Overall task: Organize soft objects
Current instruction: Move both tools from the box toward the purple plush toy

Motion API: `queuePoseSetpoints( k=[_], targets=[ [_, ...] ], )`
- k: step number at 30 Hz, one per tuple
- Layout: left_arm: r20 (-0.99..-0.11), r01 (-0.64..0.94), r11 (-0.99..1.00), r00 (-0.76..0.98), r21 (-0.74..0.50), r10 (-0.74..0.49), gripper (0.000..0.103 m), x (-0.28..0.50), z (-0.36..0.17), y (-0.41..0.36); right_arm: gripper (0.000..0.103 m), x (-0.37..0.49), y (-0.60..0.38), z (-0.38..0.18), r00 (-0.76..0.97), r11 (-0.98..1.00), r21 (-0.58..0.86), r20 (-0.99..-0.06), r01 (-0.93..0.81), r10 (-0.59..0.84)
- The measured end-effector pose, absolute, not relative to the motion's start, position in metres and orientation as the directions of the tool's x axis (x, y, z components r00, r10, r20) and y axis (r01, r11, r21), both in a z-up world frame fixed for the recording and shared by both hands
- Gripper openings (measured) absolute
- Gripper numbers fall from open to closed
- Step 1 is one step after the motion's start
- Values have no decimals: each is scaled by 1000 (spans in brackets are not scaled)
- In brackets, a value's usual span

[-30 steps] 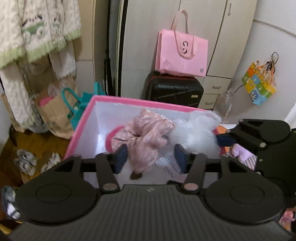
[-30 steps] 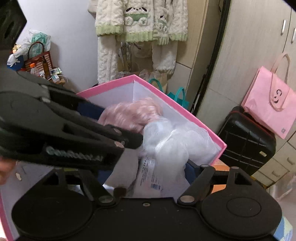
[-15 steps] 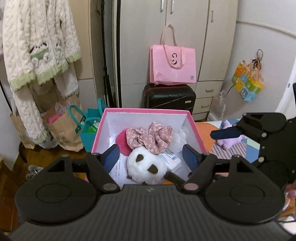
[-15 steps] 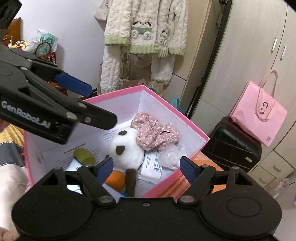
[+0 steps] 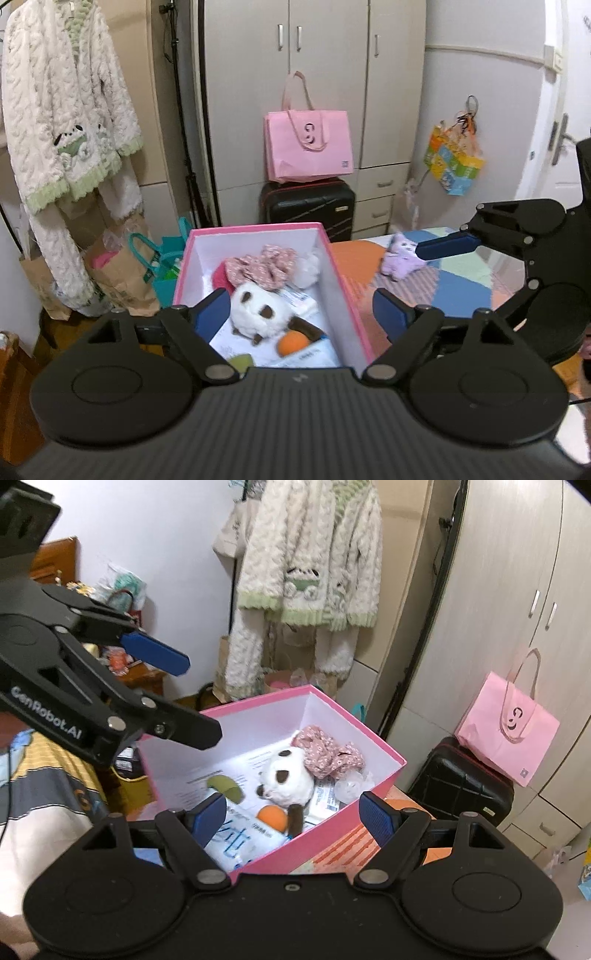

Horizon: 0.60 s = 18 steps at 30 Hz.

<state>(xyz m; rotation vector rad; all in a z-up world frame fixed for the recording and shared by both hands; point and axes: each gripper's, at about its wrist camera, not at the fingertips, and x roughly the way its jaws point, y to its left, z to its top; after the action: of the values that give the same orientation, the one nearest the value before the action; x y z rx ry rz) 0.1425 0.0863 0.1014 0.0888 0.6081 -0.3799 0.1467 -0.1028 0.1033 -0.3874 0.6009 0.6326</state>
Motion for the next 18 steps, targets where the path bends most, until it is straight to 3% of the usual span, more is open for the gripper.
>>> queuePoseSetpoints(
  k=[3,6,12,18],
  targets=[
    [-581,381,924,743,-40,-332,88,128,107,81,83,129,-116,108,656,752,-142,-608,-644,448],
    [-597,403,915,732,-7,-327,98,110,110,69,83,111,-131,109,663,757,-126,-589,-641,462],
    [-608,423,900,742,99,-282,98,82,108,37,83,87,-163,106,671,779,-93,-578,-620,465],
    [-607,445,887,740,119,-290,98,70,106,6,84,66,-195,97,705,806,-100,-555,-583,441]
  ],
)
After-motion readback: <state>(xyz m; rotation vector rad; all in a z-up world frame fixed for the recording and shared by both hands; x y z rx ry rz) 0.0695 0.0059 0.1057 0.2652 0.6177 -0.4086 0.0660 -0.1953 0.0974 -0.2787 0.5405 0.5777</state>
